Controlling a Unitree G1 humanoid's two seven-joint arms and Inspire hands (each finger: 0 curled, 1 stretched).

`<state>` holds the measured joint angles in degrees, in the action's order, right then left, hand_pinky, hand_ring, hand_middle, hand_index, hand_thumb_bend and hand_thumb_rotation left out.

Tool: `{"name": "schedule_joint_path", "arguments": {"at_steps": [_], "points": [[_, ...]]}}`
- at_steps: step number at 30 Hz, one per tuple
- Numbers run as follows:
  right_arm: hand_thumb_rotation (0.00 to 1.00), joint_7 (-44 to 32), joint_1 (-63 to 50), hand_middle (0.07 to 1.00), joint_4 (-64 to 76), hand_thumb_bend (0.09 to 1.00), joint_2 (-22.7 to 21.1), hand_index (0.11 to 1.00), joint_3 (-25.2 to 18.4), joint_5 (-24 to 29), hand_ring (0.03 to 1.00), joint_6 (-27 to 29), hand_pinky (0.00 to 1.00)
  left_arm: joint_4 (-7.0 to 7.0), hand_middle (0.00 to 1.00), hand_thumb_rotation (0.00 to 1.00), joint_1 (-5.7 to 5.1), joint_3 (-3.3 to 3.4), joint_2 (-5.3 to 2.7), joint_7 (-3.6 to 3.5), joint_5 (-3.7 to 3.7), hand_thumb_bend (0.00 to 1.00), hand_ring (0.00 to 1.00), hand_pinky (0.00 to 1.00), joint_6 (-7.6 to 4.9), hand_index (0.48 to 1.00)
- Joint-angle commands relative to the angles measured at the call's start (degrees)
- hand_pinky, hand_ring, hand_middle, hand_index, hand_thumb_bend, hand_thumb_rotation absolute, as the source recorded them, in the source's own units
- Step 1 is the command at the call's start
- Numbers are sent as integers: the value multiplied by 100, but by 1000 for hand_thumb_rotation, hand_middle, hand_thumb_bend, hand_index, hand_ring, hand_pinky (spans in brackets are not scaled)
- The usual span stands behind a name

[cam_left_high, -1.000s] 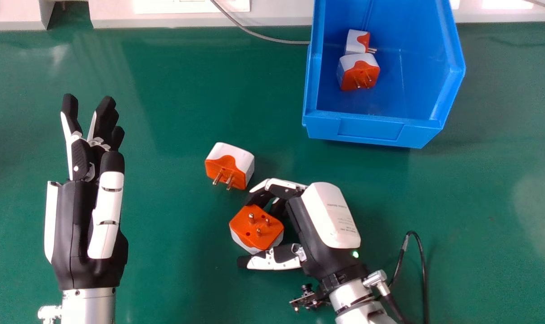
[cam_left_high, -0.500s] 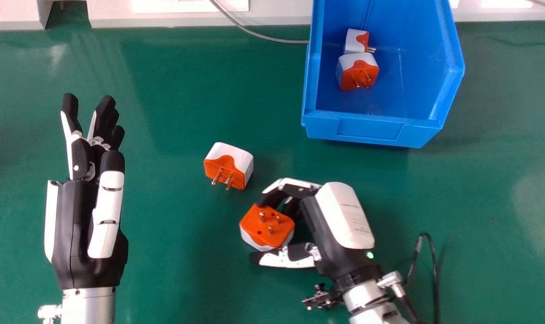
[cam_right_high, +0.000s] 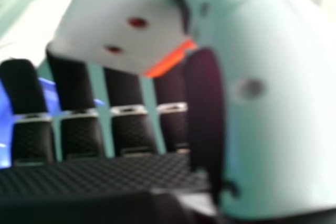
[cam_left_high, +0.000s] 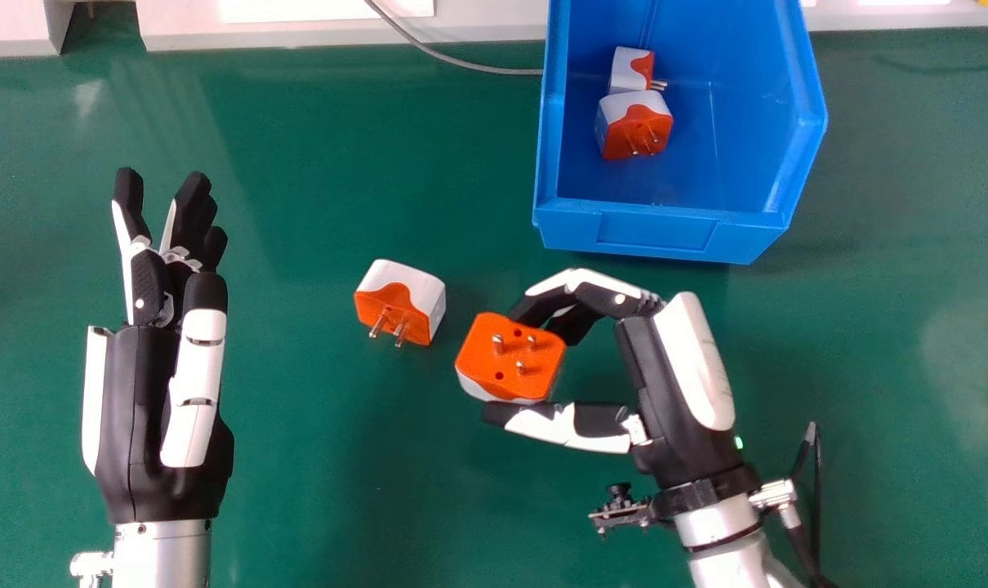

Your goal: Pick all objects and put in blue box

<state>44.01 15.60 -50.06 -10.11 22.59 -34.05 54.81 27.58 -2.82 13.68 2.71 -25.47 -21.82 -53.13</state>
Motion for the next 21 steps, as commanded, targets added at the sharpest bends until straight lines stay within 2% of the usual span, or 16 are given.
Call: {"name": "schedule_joint_path", "arguments": {"at_steps": [1,10,14,21], "points": [[0,-238,-81,489,532,521,-84,514,-268,336,411,208,392,-57,968,718,39,-13,-5,-2,16,358,988,1000,-72,948],[0,-1250,-191,491,1772,519,-115,510,-1012,1051,414,118,387,-63,968,718,51,-15,2,30,46,358,987,1000,-66,948],[0,-1417,-8,489,1977,519,-62,511,-1317,1103,413,112,382,-18,967,718,83,7,16,38,52,358,987,1000,-79,948],[0,-1351,426,486,1829,519,-35,511,-1693,897,415,221,373,19,966,714,98,22,23,60,68,355,986,1000,-83,947]]}}
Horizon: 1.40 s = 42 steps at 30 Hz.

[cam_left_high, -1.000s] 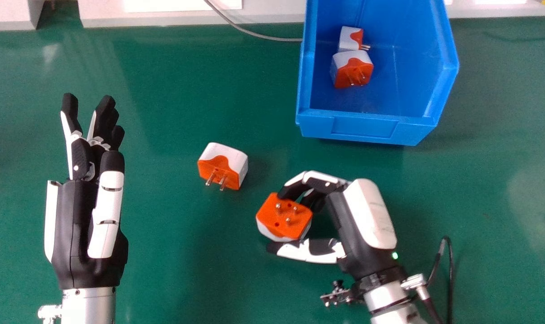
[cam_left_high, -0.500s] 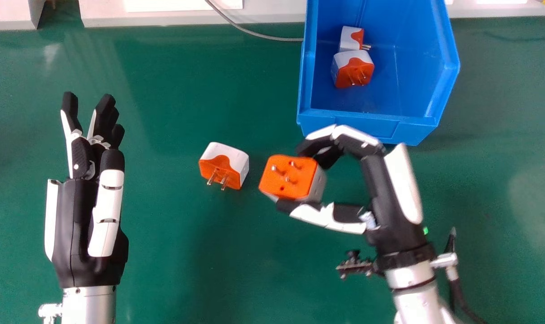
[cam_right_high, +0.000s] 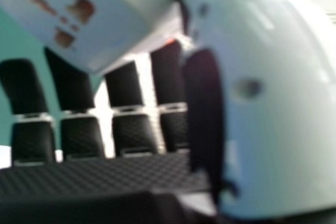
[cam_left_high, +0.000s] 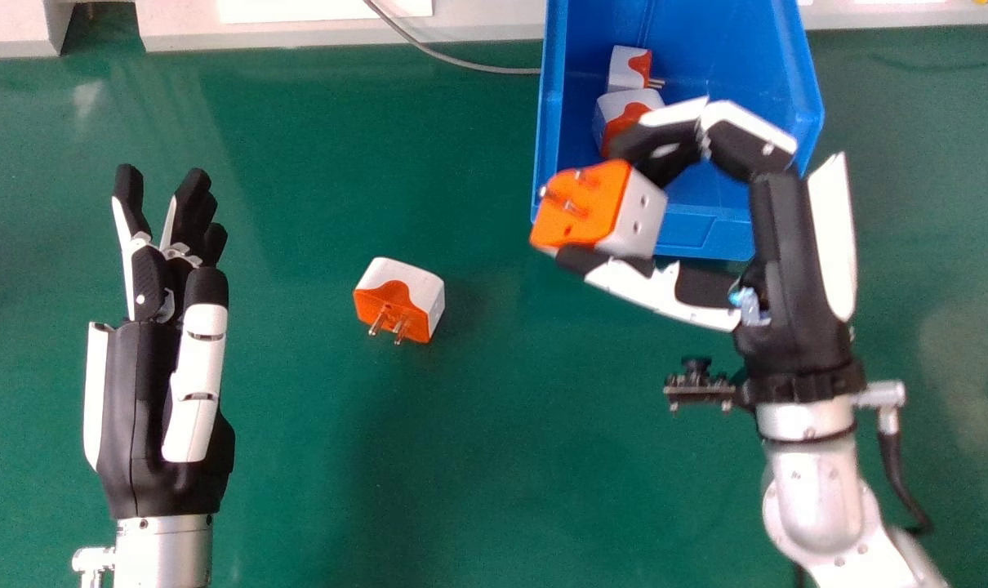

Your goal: Pick all objects and put in blue box

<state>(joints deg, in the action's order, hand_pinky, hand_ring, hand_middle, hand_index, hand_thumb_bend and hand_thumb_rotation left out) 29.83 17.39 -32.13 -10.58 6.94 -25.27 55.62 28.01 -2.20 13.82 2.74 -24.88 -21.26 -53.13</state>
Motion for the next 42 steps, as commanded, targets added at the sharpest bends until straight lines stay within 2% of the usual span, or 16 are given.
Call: {"name": "schedule_joint_path", "arguments": {"at_steps": [1,4,8,11,14,19,22,25,33,37,42], "points": [[0,107,384,486,-8,519,-18,511,-201,-6,415,133,373,-14,966,714,42,10,24,1,14,355,986,1000,-83,947],[0,181,825,485,-35,519,-122,511,-437,-39,417,-29,371,15,966,712,60,1,17,-1,28,356,986,1000,-89,947],[0,431,1521,484,-283,519,-254,509,-674,-237,418,-253,368,92,966,706,90,5,29,-52,-18,357,987,1000,-87,947],[0,767,2056,485,-751,519,-328,509,-705,-444,418,-352,364,105,966,704,92,8,40,-114,-86,358,987,1000,-74,948],[0,1135,2756,485,-1662,519,-363,507,-598,-624,419,-503,362,91,967,702,84,12,43,-150,-115,358,988,1000,-64,948],[0,1205,3783,485,-3183,519,-400,507,-327,-670,419,-1137,362,19,967,700,38,-6,32,-159,-115,358,989,1000,-71,948],[0,1232,4131,484,-3653,519,-403,507,-151,-688,418,-1494,367,2,967,696,20,-1,47,-196,-158,358,989,1000,-61,948],[0,1161,4353,484,-3947,519,-373,507,-6,-668,416,-1812,371,-1,966,694,14,3,55,-220,-173,357,989,1000,-56,948],[0,1122,4555,484,-4342,519,-292,505,495,-846,397,-2735,383,-21,965,688,7,14,66,-214,-136,355,989,1000,-92,946],[0,929,4599,482,-4447,519,-266,505,615,-868,397,-3135,387,-16,965,687,4,45,101,-223,-146,355,988,1000,-114,945],[0,706,4618,477,-4481,518,-257,513,647,-803,393,-3370,379,-7,964,681,13,58,102,-196,-127,356,987,1000,-124,940]]}}
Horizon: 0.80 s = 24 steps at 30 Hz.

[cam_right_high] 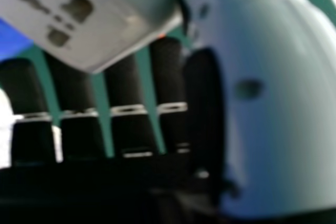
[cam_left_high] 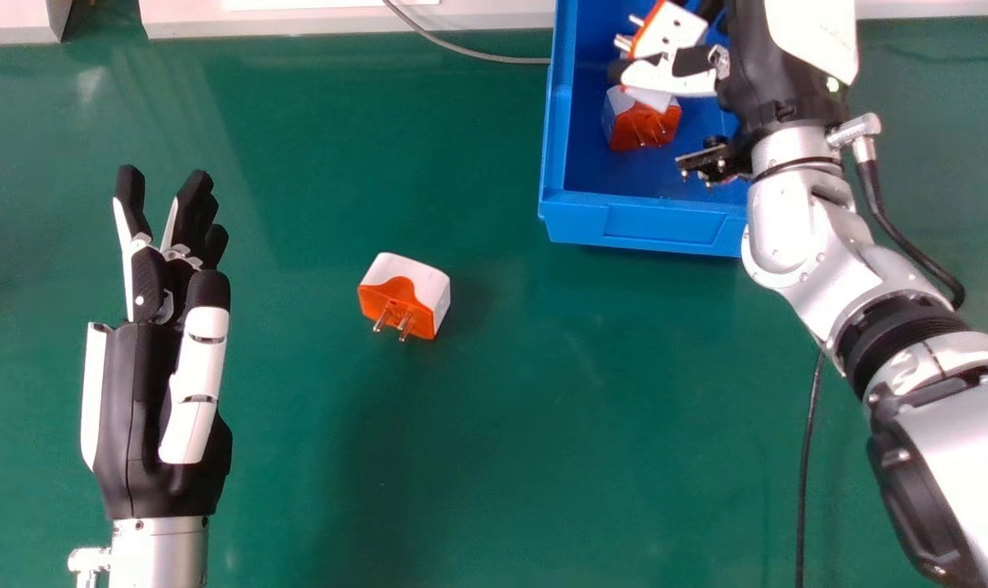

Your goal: Pick all objects and put in blue box

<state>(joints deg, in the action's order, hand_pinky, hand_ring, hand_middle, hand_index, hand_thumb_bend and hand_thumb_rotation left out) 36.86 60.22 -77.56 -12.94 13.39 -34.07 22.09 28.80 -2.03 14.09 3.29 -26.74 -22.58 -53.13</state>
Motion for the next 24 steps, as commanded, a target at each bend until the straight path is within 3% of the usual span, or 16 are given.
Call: {"name": "schedule_joint_path", "arguments": {"at_steps": [1,12,24], "points": [[0,-26,332,476,56,517,-18,519,3,79,388,-54,372,-90,962,679,-4,34,50,-11,6,356,987,1000,-120,938],[0,-329,257,471,-22,513,-30,538,51,67,371,-410,355,-123,956,670,4,61,66,-44,-21,357,982,996,-110,928],[0,-420,305,470,-31,512,-74,543,85,70,365,-473,346,-102,953,666,34,73,59,-52,18,358,977,991,-129,924]]}}
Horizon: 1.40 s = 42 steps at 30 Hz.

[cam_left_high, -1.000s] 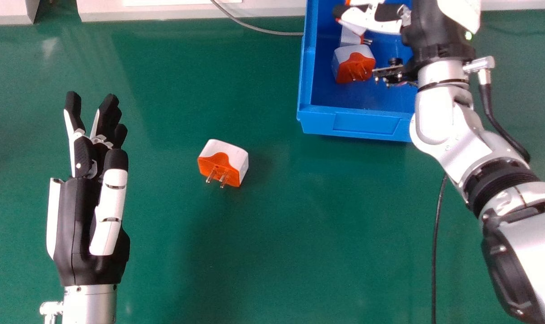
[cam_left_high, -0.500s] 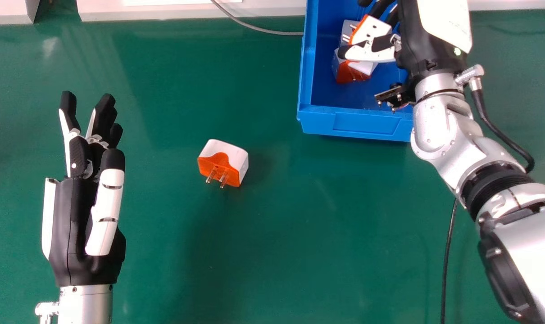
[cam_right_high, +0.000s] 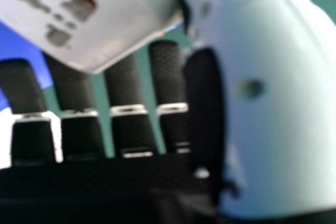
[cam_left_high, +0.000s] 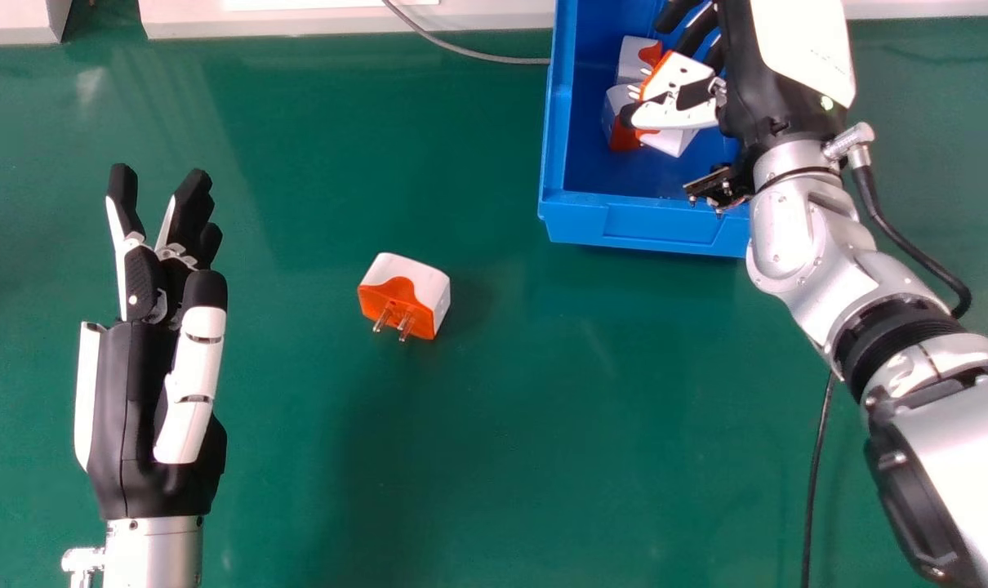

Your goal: Pick all objects and put in blue box

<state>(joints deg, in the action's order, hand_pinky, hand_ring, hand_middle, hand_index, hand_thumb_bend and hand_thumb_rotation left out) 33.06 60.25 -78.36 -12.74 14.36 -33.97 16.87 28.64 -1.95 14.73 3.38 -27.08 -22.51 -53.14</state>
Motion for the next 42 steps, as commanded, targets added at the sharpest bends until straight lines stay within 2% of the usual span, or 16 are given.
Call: {"name": "schedule_joint_path", "arguments": {"at_steps": [1,2,4,8,11,16,24,29,33,37,42], "points": [[0,-91,299,470,49,512,-95,543,-20,75,365,62,346,-82,953,666,28,10,50,-21,9,358,977,991,-131,924],[26,-155,294,505,50,514,-99,533,-30,90,411,78,381,-72,952,666,34,13,53,-22,9,358,976,990,-133,923],[26,-346,289,505,51,514,-120,533,-63,133,411,126,381,-54,952,666,54,16,57,-18,17,358,976,990,-133,923],[156,-515,296,700,59,835,-159,707,-61,130,642,147,553,-52,950,656,76,14,55,-7,36,358,974,984,-126,914],[202,-575,308,753,66,917,-201,752,-77,142,702,222,596,-56,951,653,88,10,53,-2,53,359,973,983,-132,911],[247,-562,341,798,66,974,-230,785,-21,79,749,214,627,-30,952,650,116,10,54,-16,48,360,972,981,-140,908],[274,-252,247,819,136,996,-255,798,19,46,771,472,639,-17,953,649,129,20,64,-105,-33,359,972,982,-148,903],[281,180,-201,820,350,1000,-239,796,10,98,770,1362,631,-9,953,648,84,37,45,-177,-124,358,973,983,-180,902],[276,434,-834,802,730,1000,-274,786,-18,173,761,2431,611,26,953,649,64,83,36,-224,-204,356,972,983,-217,913],[282,380,-1533,792,1215,1000,-280,775,-75,312,754,3376,582,23,957,649,65,96,-10,-151,-170,353,977,984,-272,927],[283,-2,-2632,792,2044,1000,-228,773,-117,625,754,4480,575,121,960,650,111,119,-78,-47,-100,353,980,989,-401,932]]}}
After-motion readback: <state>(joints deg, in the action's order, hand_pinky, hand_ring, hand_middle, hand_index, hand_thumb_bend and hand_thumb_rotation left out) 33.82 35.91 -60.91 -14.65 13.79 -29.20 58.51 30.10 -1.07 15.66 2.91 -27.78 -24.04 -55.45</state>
